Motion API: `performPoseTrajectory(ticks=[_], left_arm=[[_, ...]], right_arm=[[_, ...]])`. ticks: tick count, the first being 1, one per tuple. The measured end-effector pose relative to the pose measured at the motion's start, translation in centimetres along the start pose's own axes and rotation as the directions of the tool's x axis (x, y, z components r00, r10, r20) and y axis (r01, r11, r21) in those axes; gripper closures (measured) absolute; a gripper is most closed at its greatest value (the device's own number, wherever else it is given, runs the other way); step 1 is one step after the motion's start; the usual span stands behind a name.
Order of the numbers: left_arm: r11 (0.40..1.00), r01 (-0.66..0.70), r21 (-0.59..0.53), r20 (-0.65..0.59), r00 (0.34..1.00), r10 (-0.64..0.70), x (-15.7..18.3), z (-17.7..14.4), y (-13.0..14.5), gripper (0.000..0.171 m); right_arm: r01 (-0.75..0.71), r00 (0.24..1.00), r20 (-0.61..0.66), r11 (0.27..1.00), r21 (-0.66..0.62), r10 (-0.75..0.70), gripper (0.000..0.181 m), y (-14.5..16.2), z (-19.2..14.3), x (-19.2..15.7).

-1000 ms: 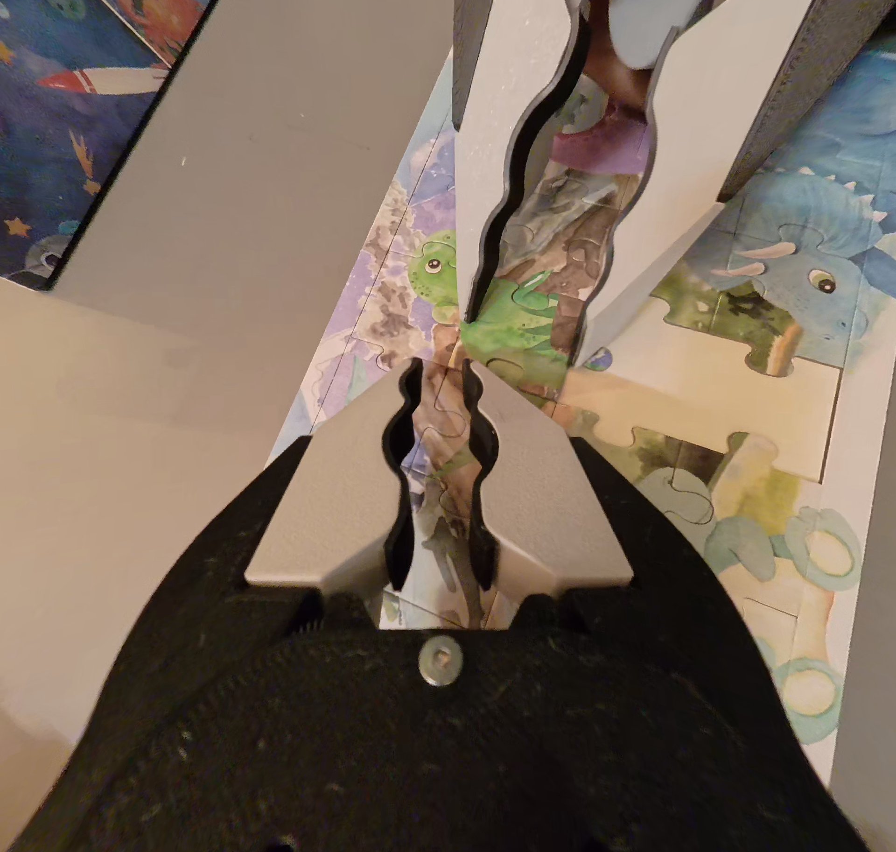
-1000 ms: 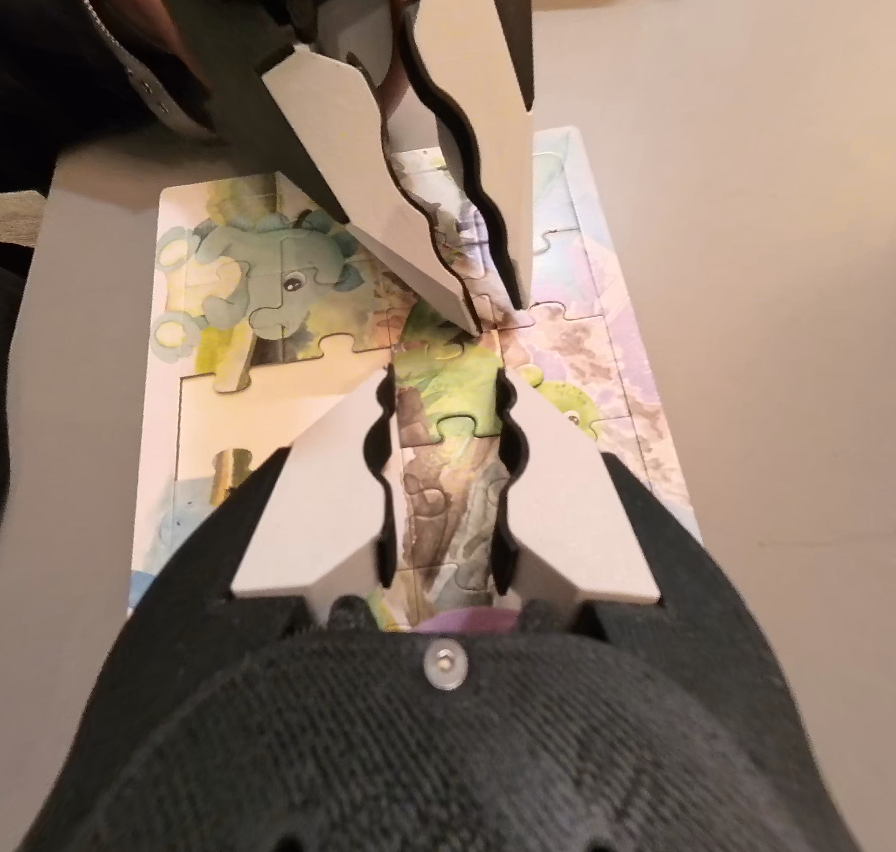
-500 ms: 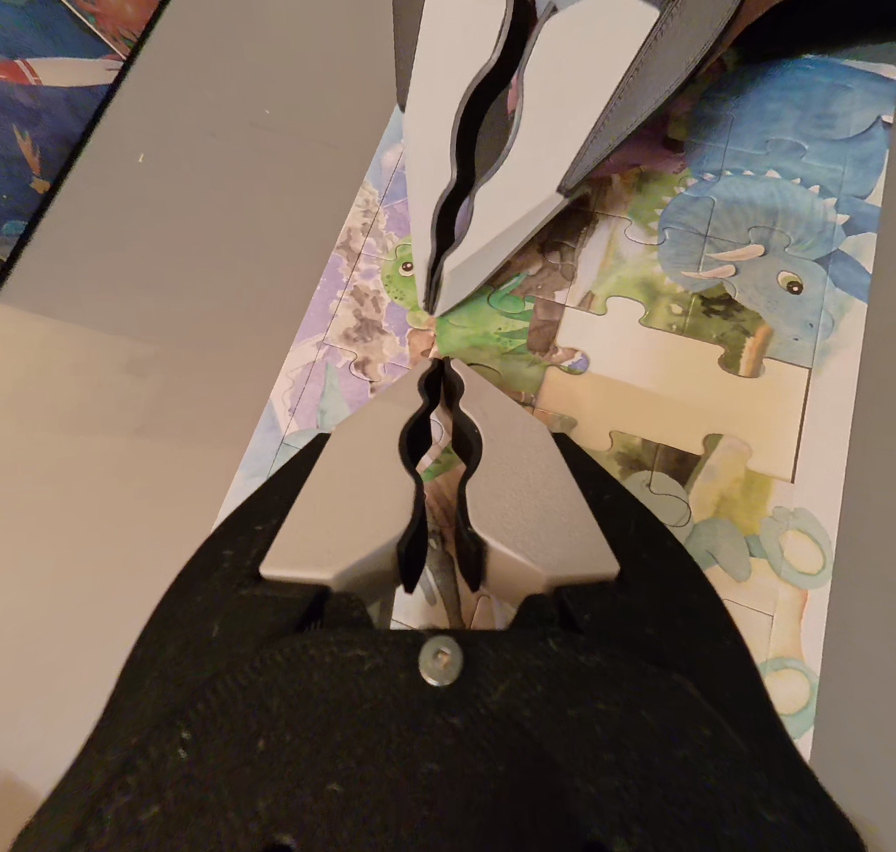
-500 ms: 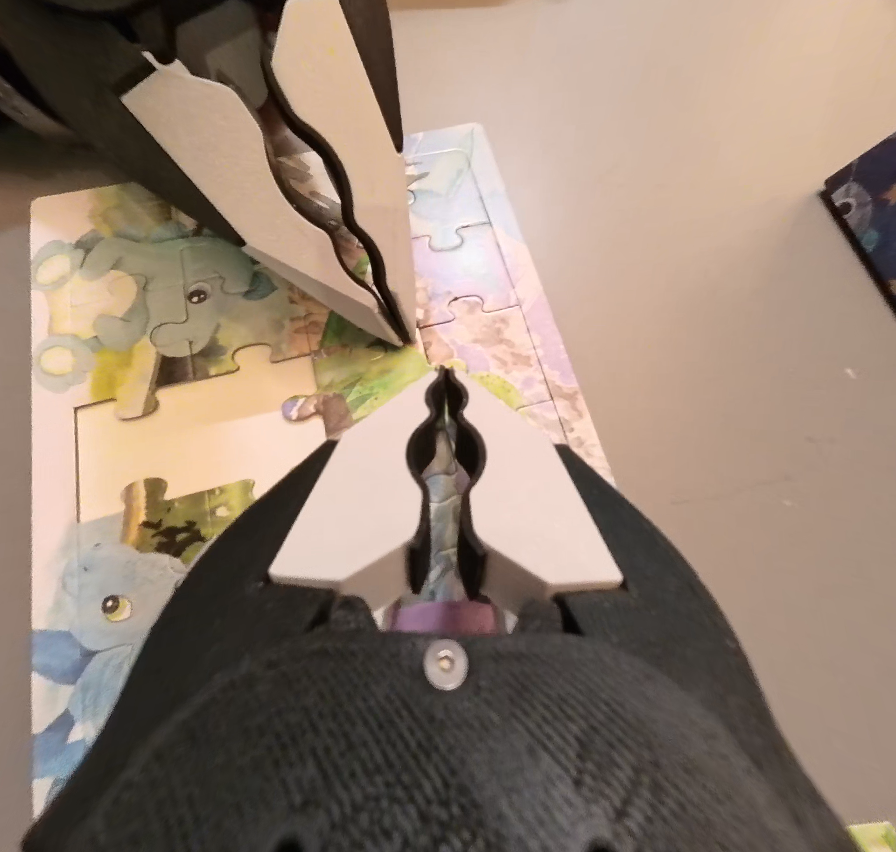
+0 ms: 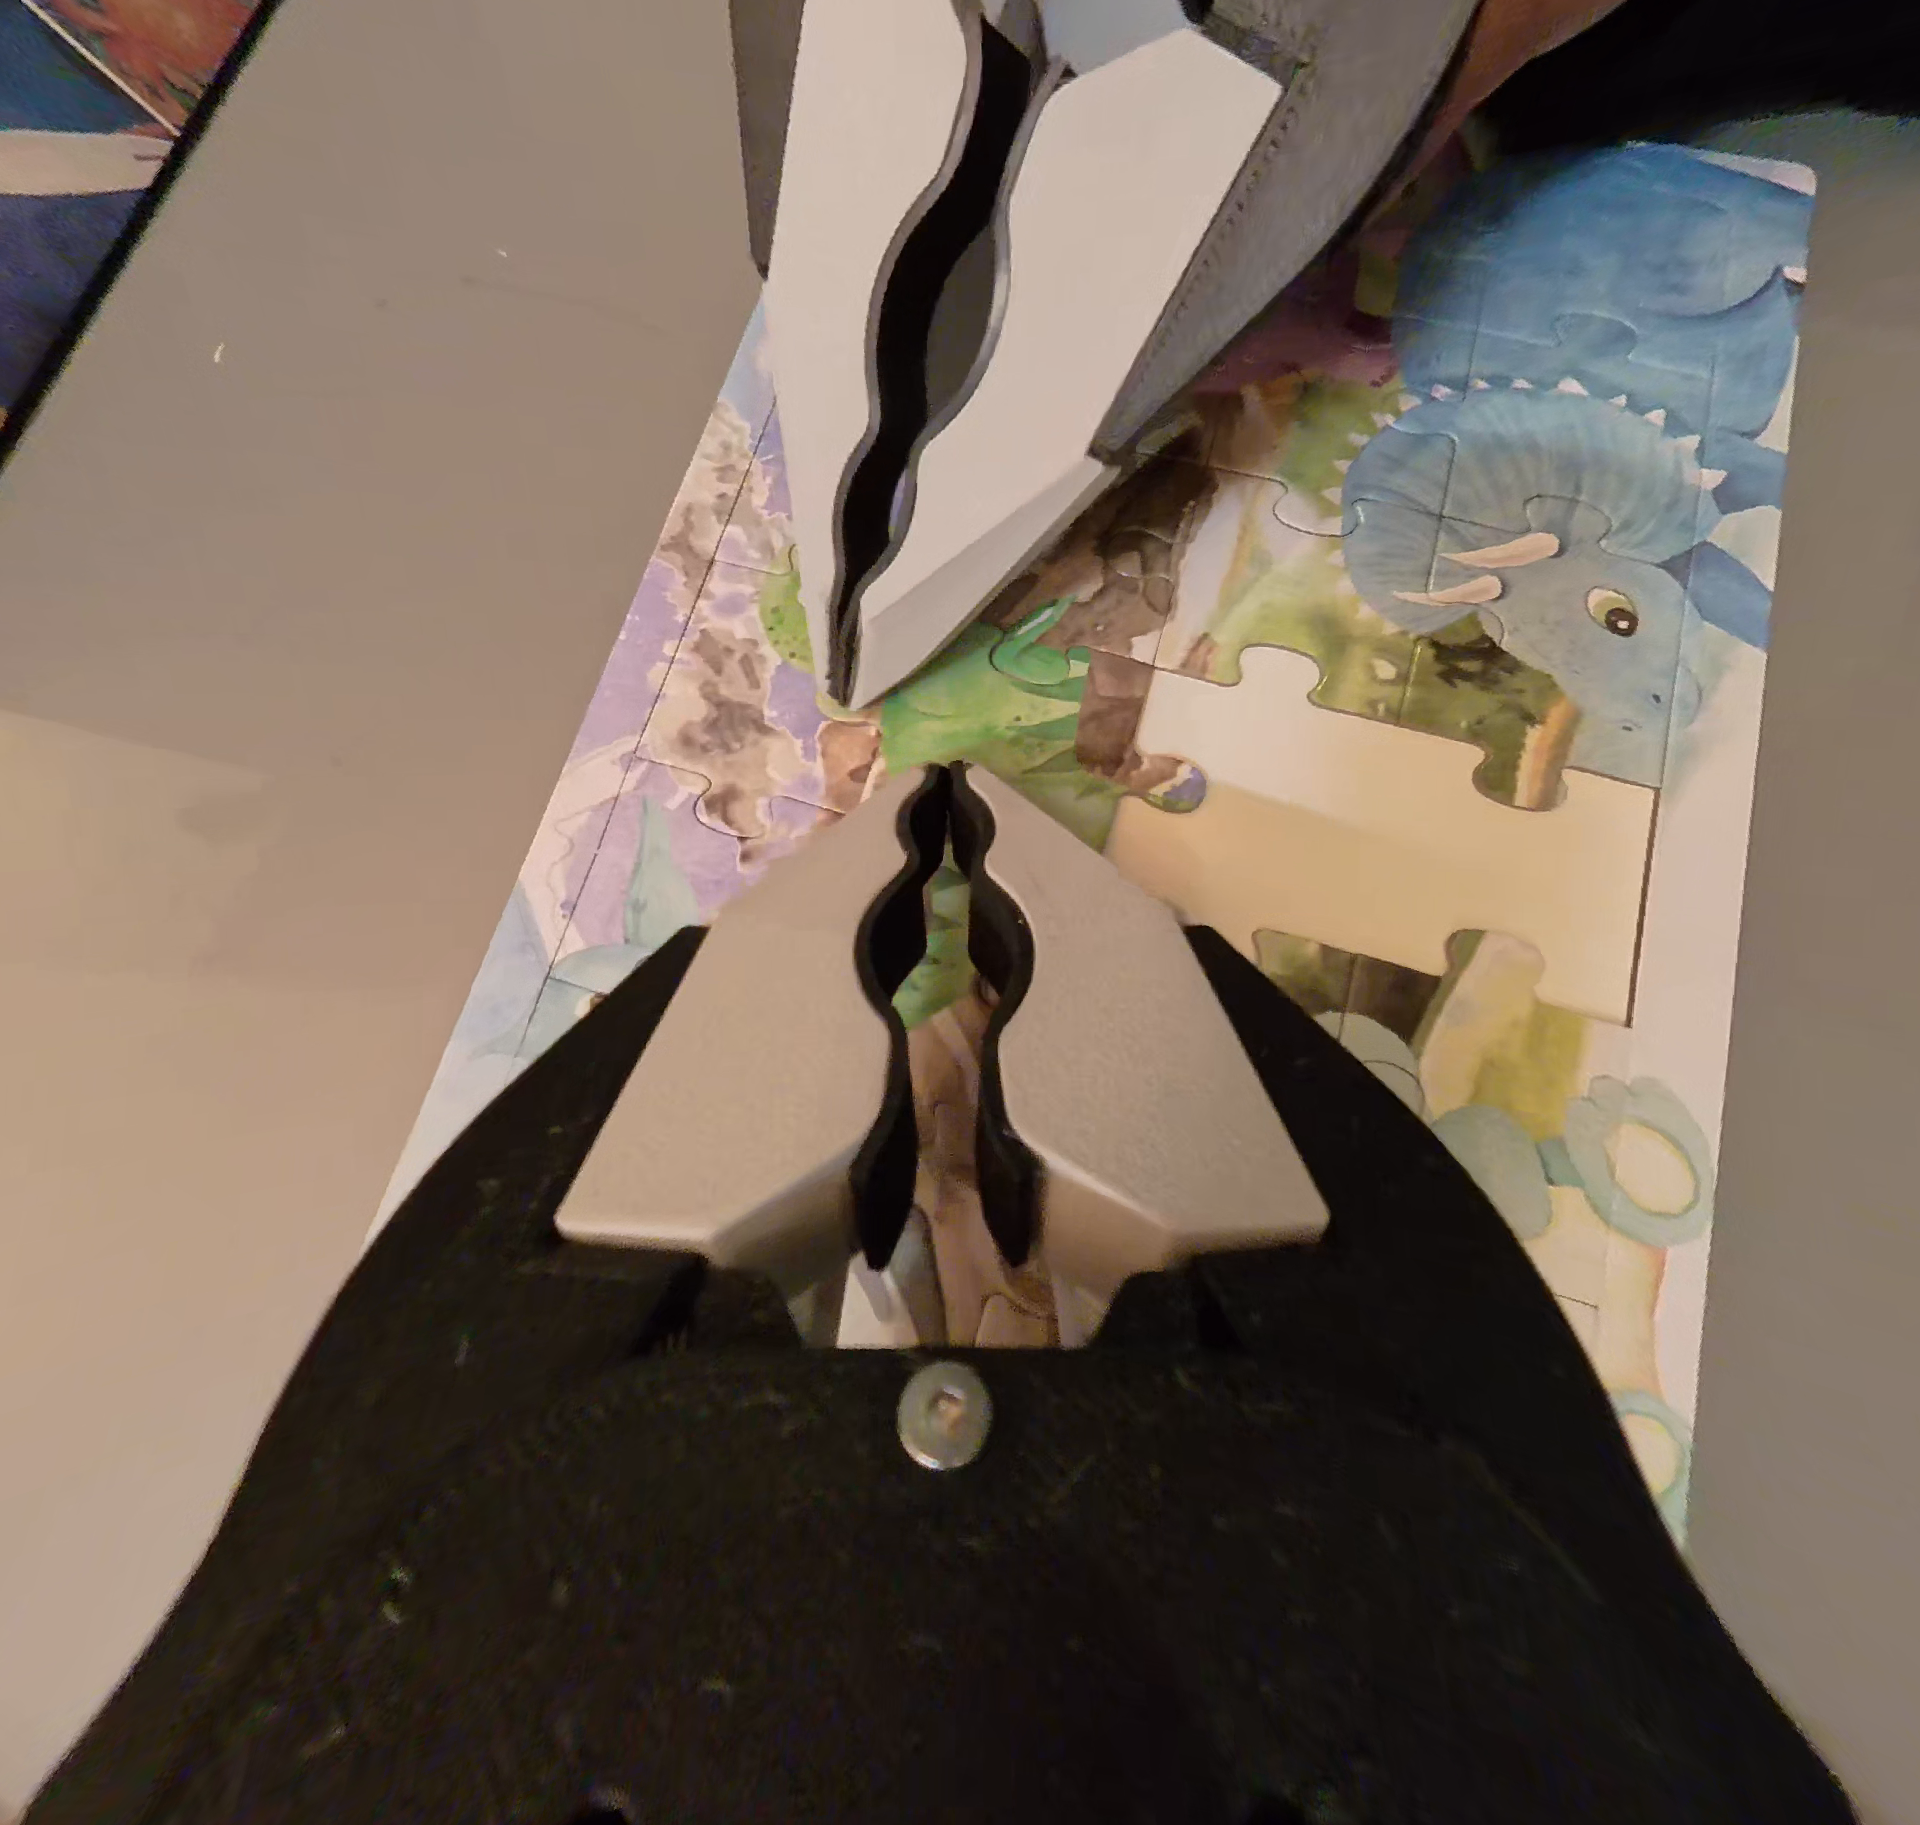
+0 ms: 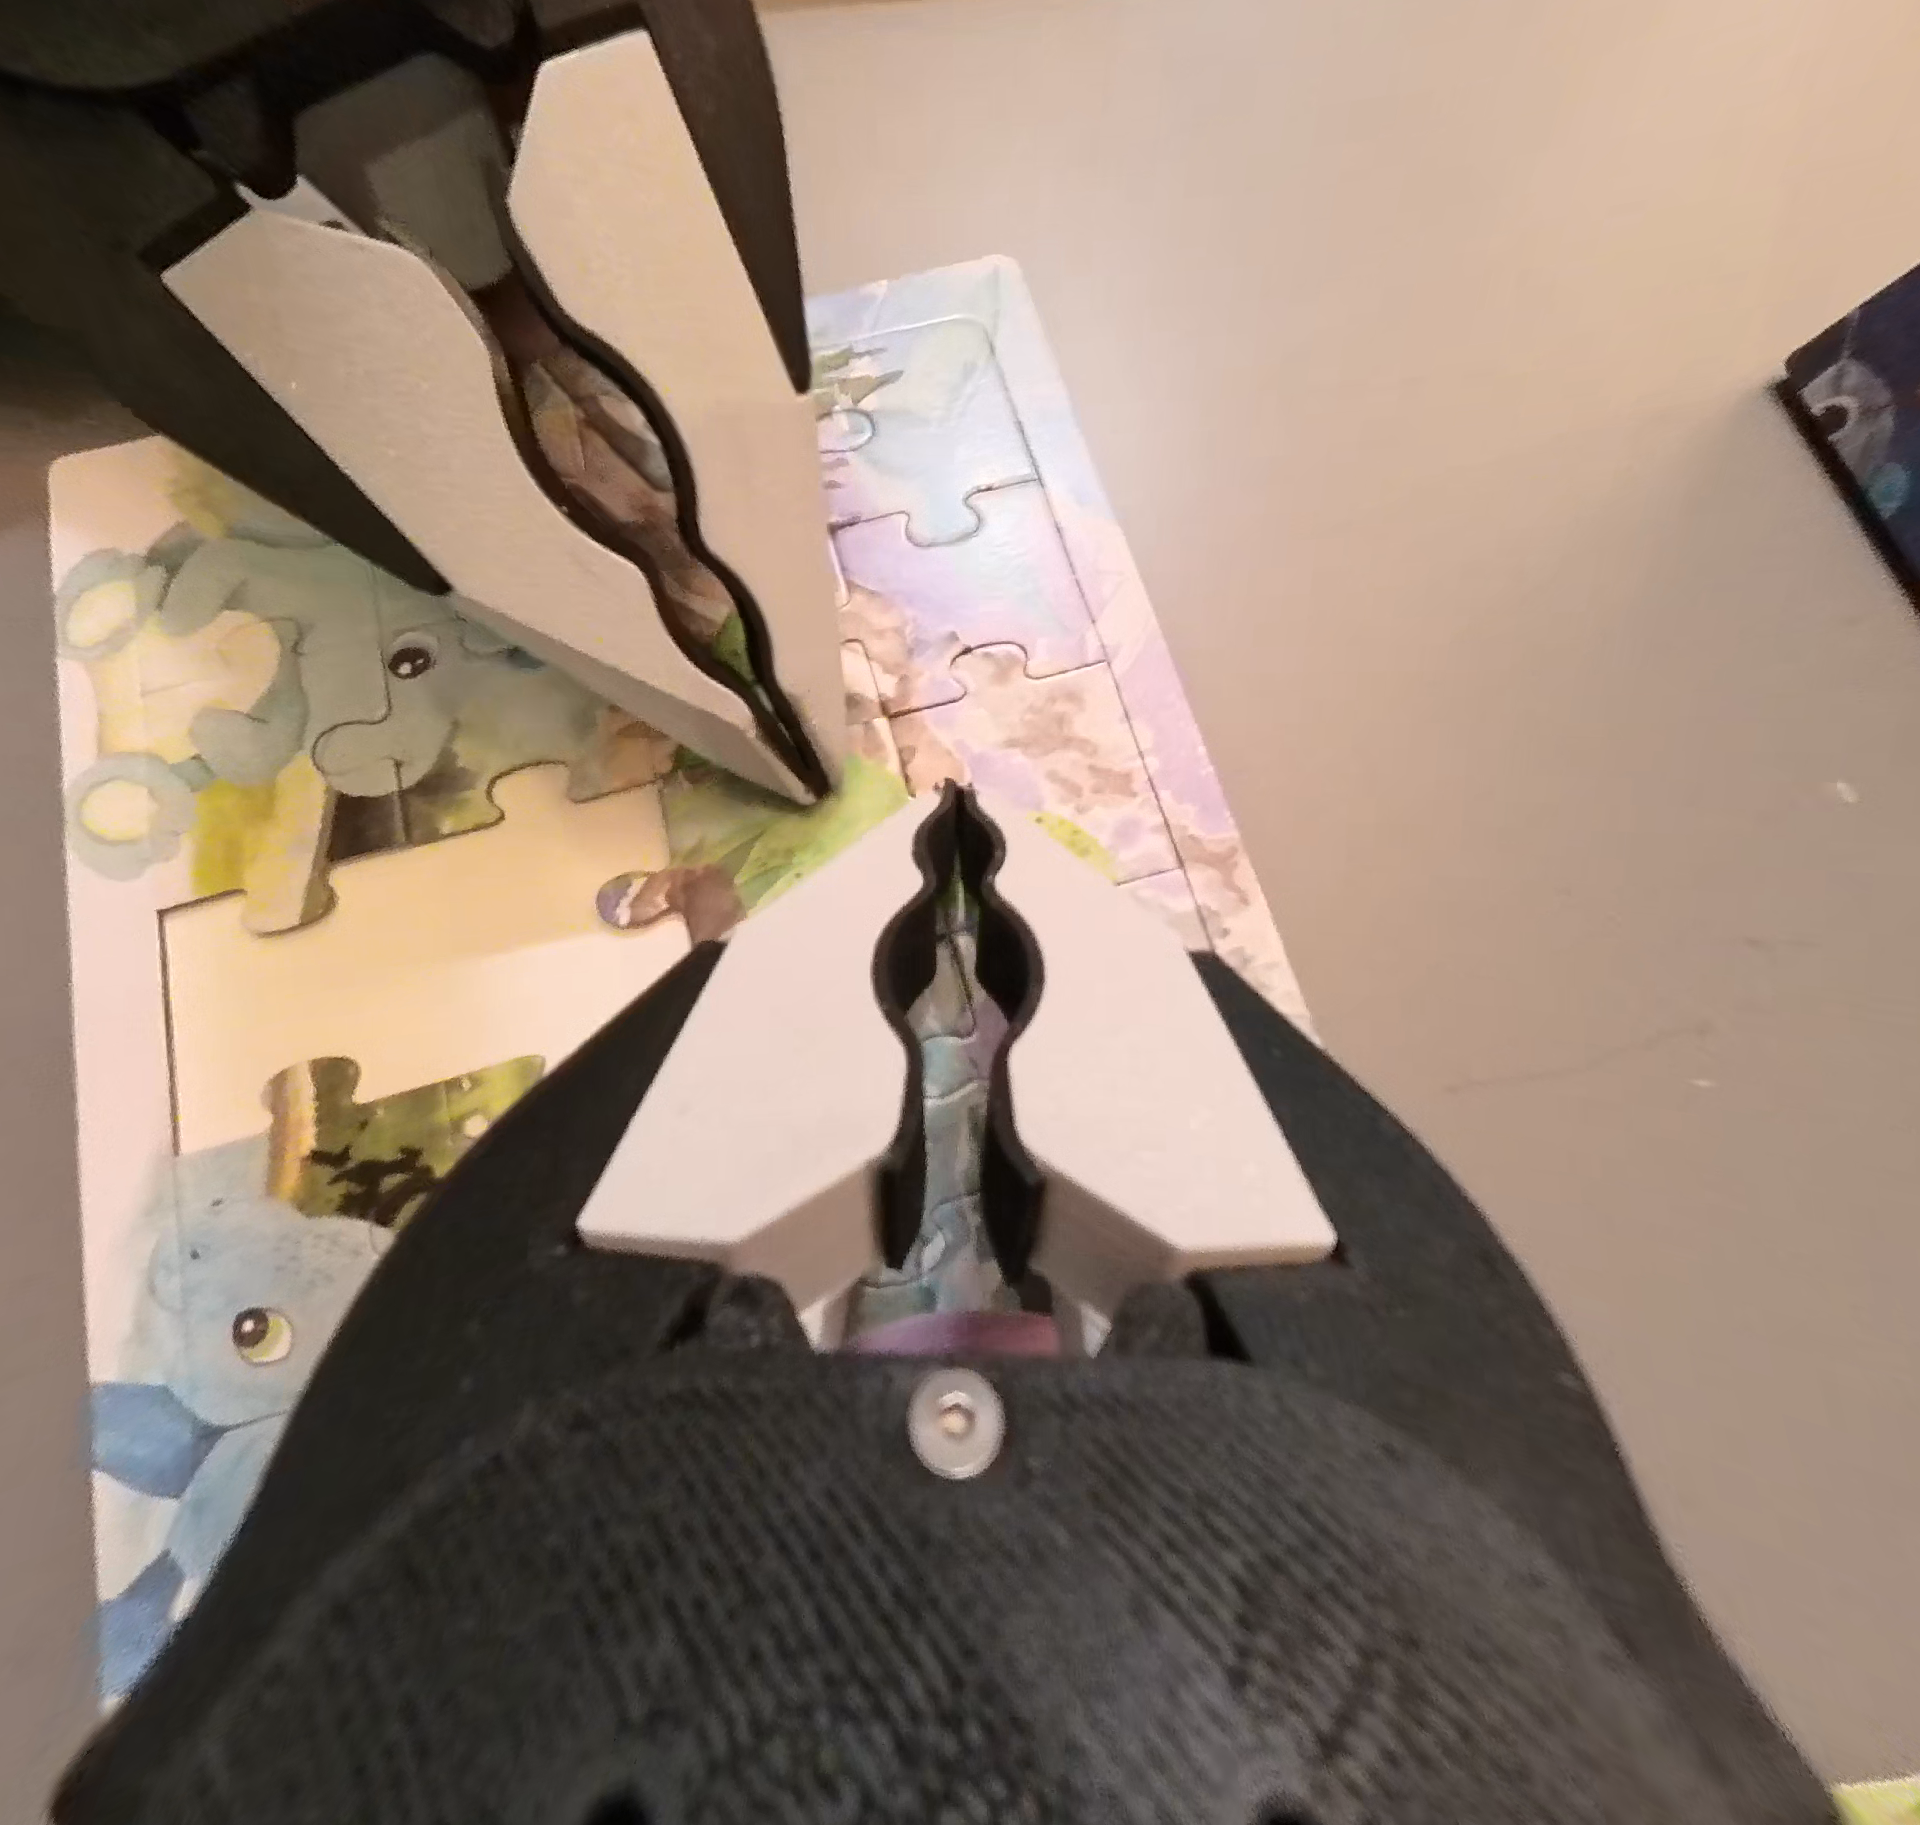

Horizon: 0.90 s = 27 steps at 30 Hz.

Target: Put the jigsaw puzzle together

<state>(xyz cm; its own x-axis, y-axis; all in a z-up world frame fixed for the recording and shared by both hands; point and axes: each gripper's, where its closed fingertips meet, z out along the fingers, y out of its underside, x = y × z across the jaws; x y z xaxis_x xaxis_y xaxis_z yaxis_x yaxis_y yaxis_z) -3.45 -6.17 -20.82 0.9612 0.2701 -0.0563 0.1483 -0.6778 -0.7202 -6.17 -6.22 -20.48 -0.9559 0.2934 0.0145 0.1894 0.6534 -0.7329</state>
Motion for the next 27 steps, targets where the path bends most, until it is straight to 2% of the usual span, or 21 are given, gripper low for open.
performPoseTrajectory(ticks=[10, 13, 18, 21, 24, 27], left_arm=[[1.000, -0.011, 0.004, -0.050, 0.999, 0.011, 0.9, 0.2, -0.2, 0.171], [1.000, -0.012, 0.005, -0.066, 0.998, 0.012, 1.1, 0.1, -0.3, 0.171], [1.000, -0.008, 0.001, -0.037, 0.999, 0.008, 0.5, -0.1, -0.1, 0.171], [1.000, 0.006, 0.000, -0.003, 1.000, -0.006, -0.3, -0.3, 0.1, 0.169], [1.000, 0.007, 0.004, 0.039, 0.999, -0.008, -1.0, -0.5, 0.1, 0.170], [1.000, 0.011, 0.003, 0.049, 0.999, -0.012, -1.2, -0.5, 0.1, 0.169]], right_arm=[[-0.233, 0.967, 0.101, 0.972, -0.013, 0.233, 0.181, 0.0, 0.1, 0.0], [-0.224, 0.970, 0.090, 0.974, -0.039, 0.226, 0.181, 0.1, 0.0, -0.1], [-0.108, 0.994, 0.011, 0.994, -0.011, 0.108, 0.181, 0.2, -0.2, 0.2], [-0.142, 0.990, -0.019, 0.990, 0.001, 0.142, 0.181, 0.7, -1.2, 1.3], [-0.199, 0.980, 0.015, 0.979, 0.047, 0.199, 0.181, 0.6, -2.3, 1.7], [-0.190, 0.981, 0.047, 0.980, 0.066, 0.188, 0.181, 0.5, -2.3, 1.2]])
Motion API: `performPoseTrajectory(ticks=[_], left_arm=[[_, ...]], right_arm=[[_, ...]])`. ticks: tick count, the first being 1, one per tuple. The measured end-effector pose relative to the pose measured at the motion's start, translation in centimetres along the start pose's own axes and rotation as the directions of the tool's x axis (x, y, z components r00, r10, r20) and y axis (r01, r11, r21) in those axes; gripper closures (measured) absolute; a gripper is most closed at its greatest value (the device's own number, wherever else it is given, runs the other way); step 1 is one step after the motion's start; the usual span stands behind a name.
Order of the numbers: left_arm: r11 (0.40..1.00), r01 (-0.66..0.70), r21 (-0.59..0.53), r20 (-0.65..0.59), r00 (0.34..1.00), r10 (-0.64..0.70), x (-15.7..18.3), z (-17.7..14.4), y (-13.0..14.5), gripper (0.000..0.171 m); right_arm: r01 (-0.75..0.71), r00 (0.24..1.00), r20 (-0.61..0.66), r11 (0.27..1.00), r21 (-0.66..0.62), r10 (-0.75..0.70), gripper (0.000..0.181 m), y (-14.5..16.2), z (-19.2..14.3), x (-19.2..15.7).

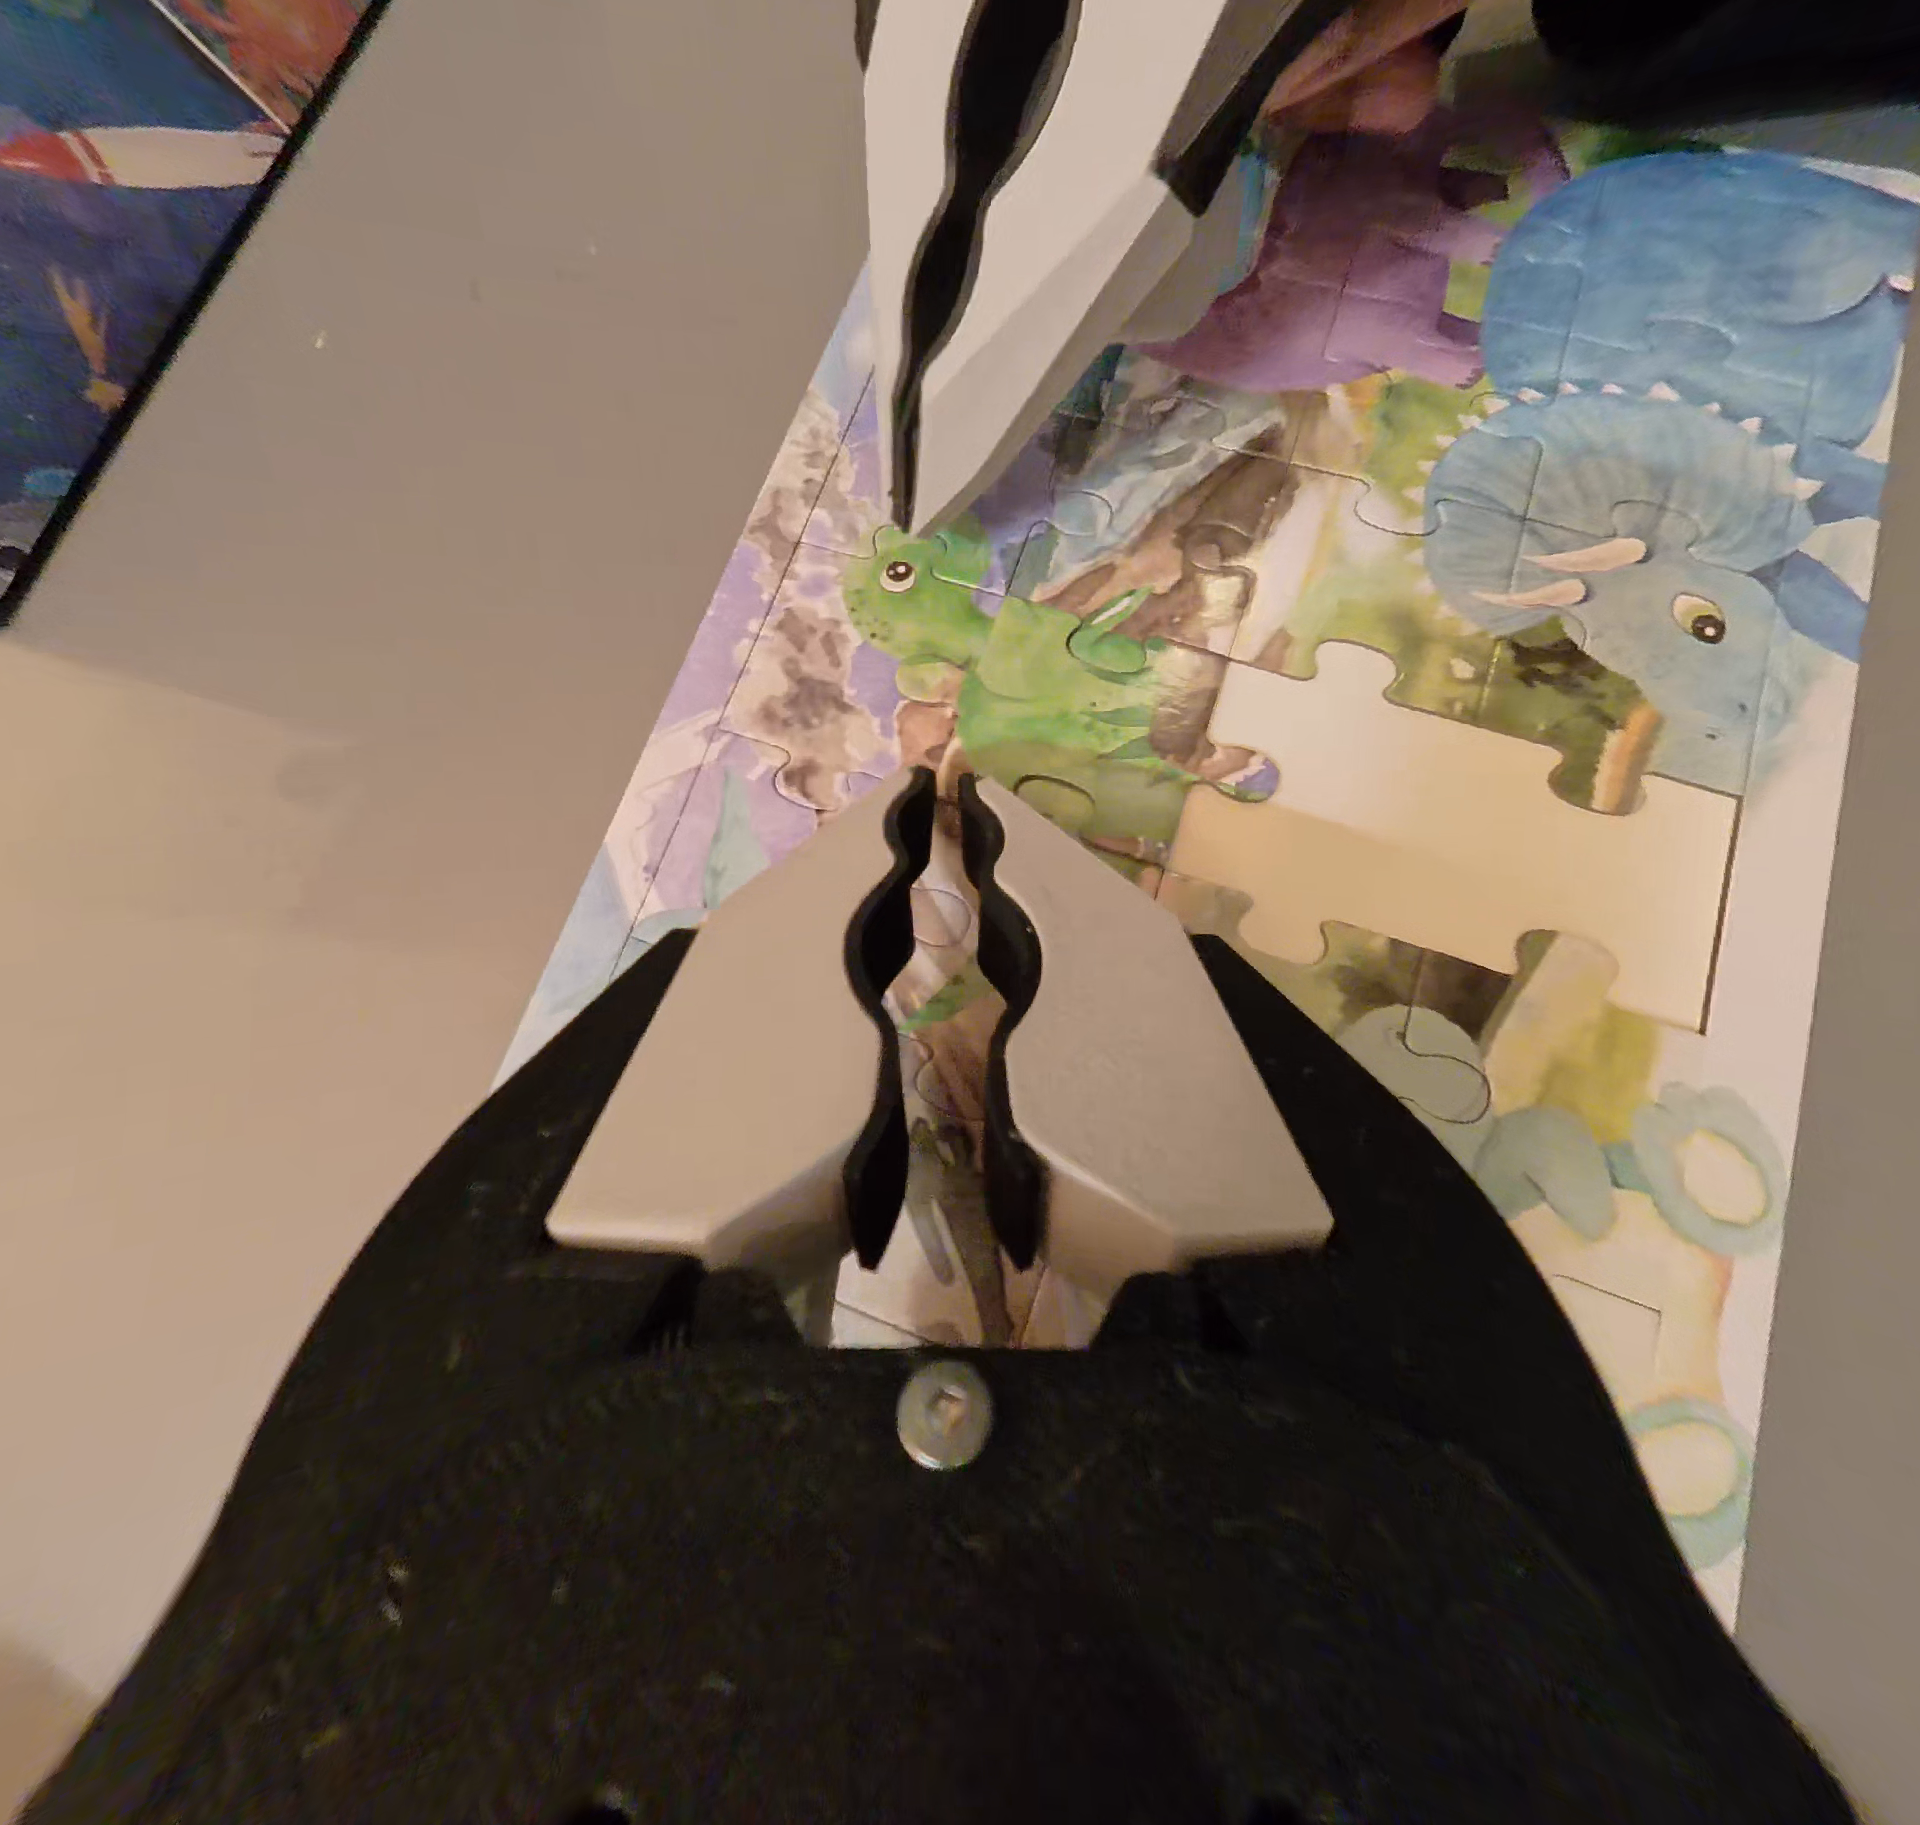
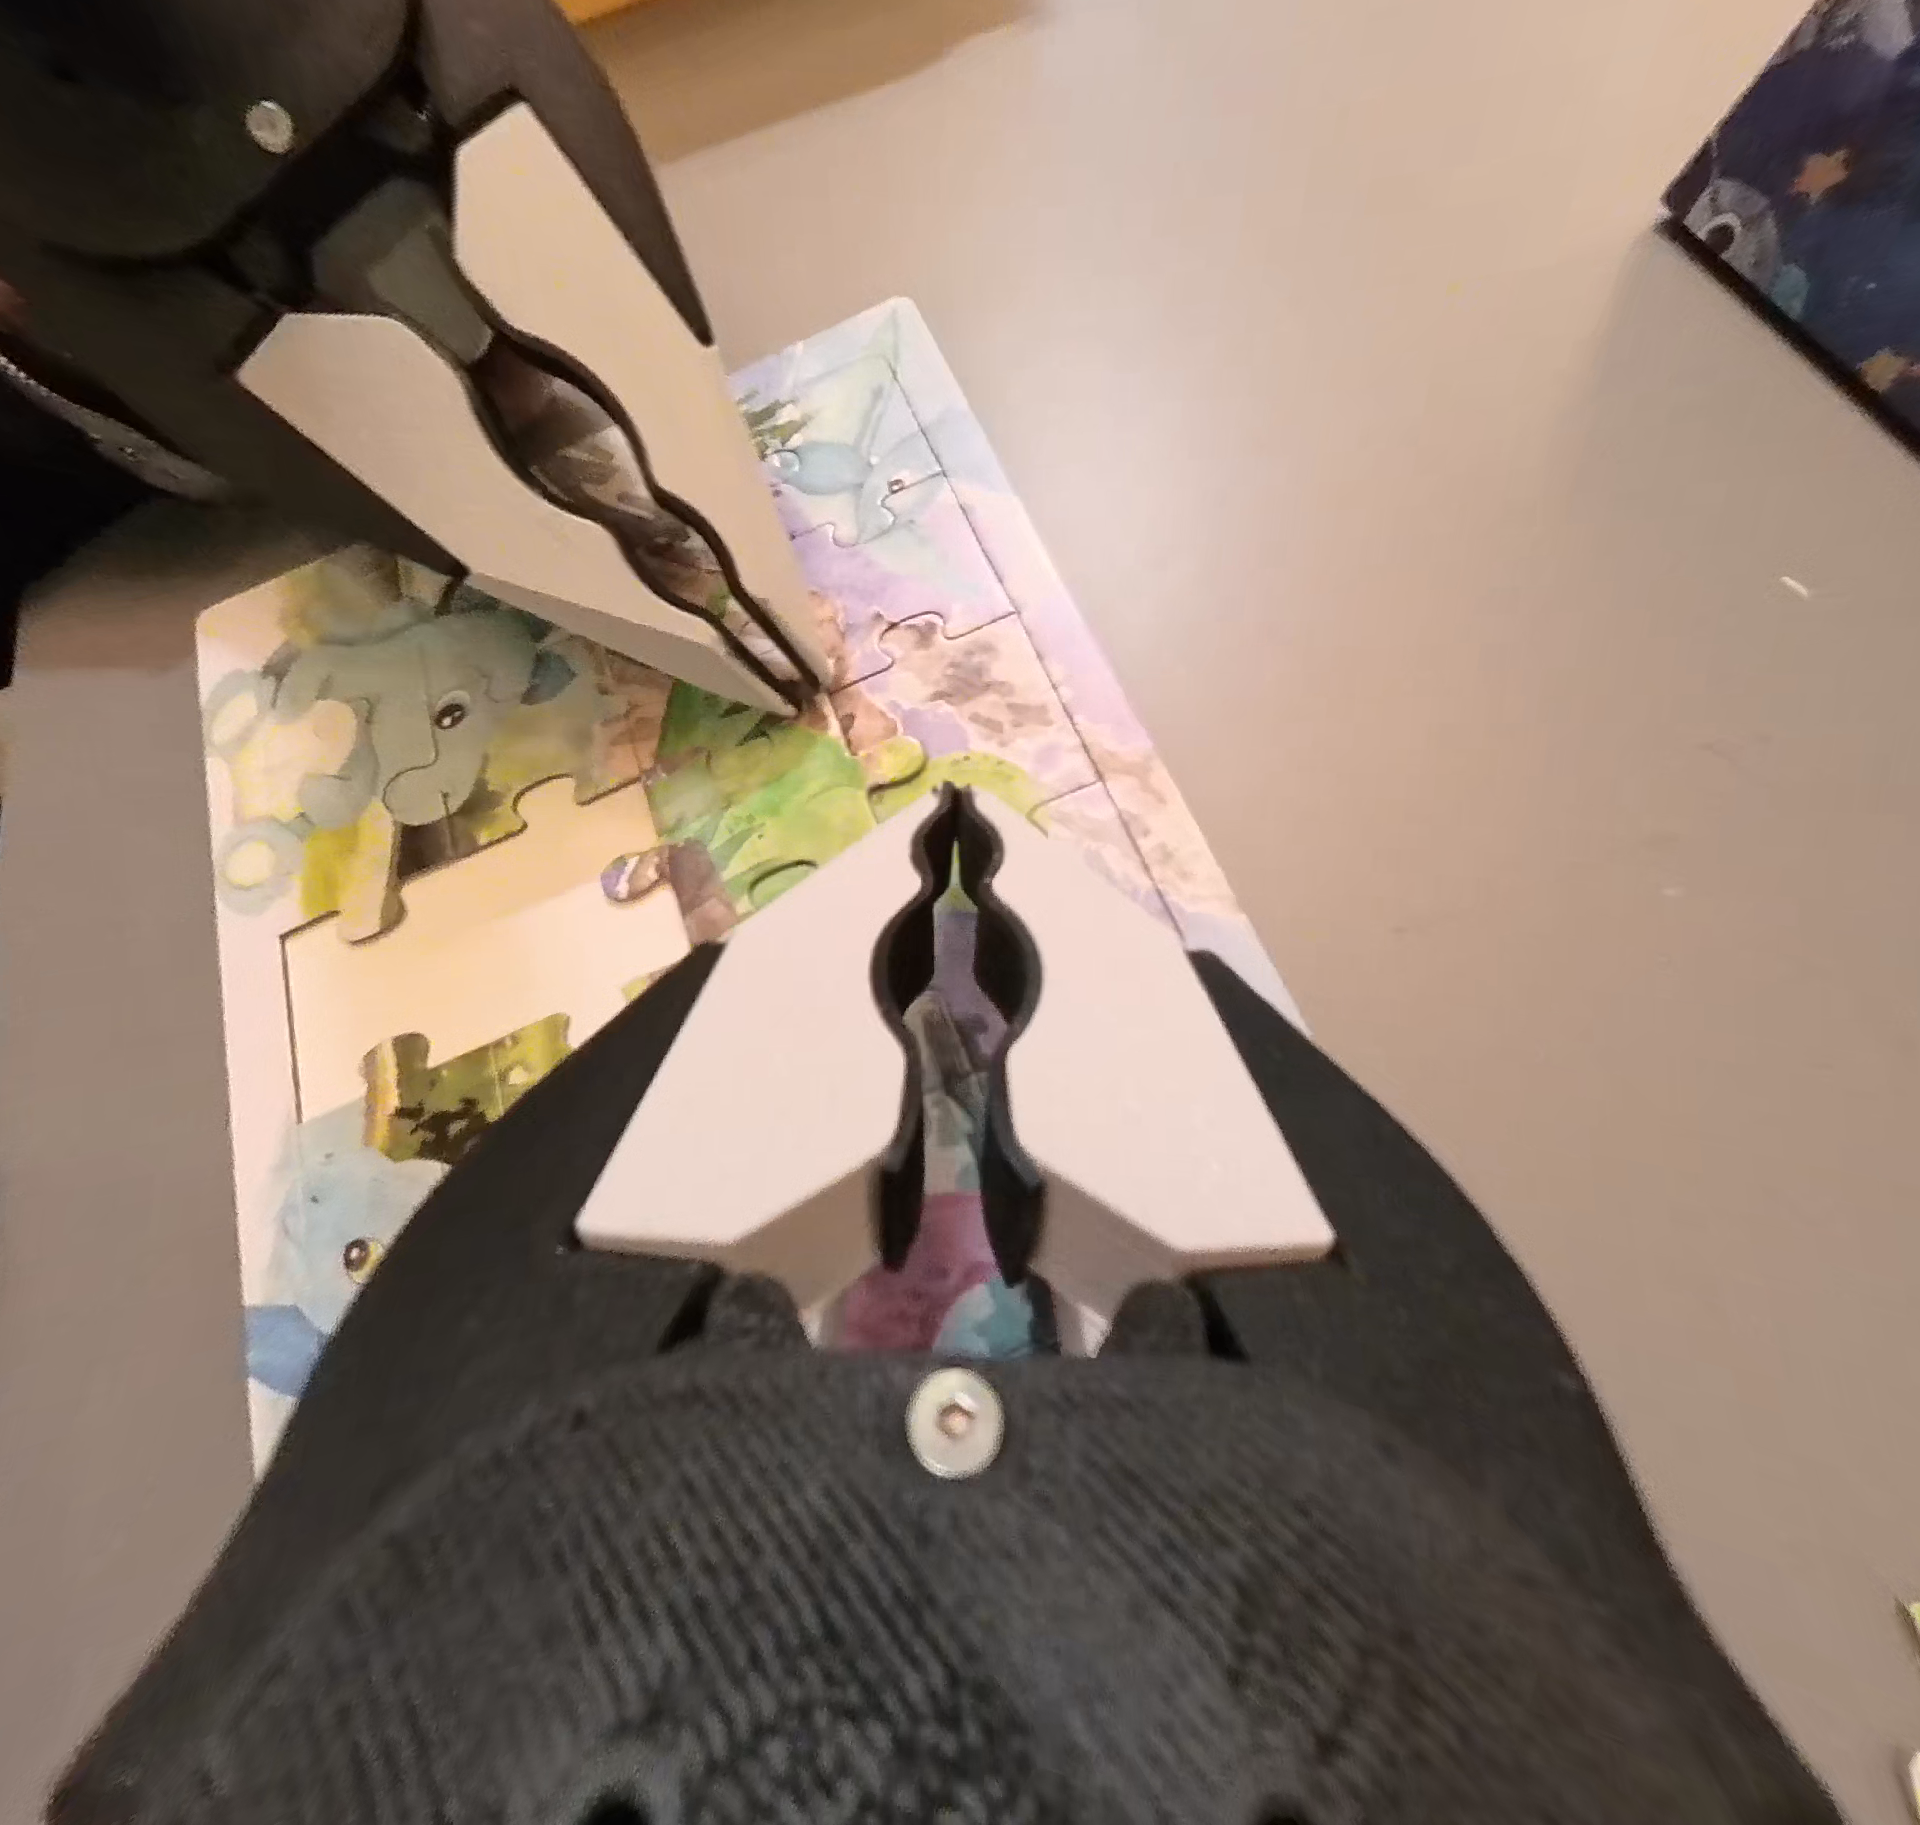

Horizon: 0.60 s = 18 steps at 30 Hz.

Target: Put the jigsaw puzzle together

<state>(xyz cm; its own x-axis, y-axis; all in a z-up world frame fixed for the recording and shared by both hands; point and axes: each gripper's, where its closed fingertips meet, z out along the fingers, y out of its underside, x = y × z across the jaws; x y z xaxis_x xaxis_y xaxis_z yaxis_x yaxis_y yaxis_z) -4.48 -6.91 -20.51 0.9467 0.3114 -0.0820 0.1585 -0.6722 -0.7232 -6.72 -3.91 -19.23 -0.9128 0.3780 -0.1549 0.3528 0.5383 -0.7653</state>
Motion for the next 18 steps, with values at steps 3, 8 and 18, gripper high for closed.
performPoseTrajectory(ticks=[3, 8, 18], left_arm=[[1.000, -0.006, -0.008, -0.006, 1.000, 0.006, 0.2, 0.1, 0.1, 0.171], [1.000, -0.017, -0.010, -0.001, 1.000, 0.017, 0.2, 0.2, 0.1, 0.171], [1.000, -0.001, -0.021, 0.034, 0.999, 0.002, -0.5, 0.1, 0.3, 0.171]], right_arm=[[0.059, 0.998, 0.021, 0.997, -0.042, -0.058, 0.181, 0.5, 0.6, -1.1], [0.104, 0.994, 0.042, 0.990, -0.092, -0.100, 0.181, 1.1, 1.1, -2.2], [0.075, 0.996, 0.046, 0.994, -0.083, -0.071, 0.181, 1.3, 0.9, -1.8]])
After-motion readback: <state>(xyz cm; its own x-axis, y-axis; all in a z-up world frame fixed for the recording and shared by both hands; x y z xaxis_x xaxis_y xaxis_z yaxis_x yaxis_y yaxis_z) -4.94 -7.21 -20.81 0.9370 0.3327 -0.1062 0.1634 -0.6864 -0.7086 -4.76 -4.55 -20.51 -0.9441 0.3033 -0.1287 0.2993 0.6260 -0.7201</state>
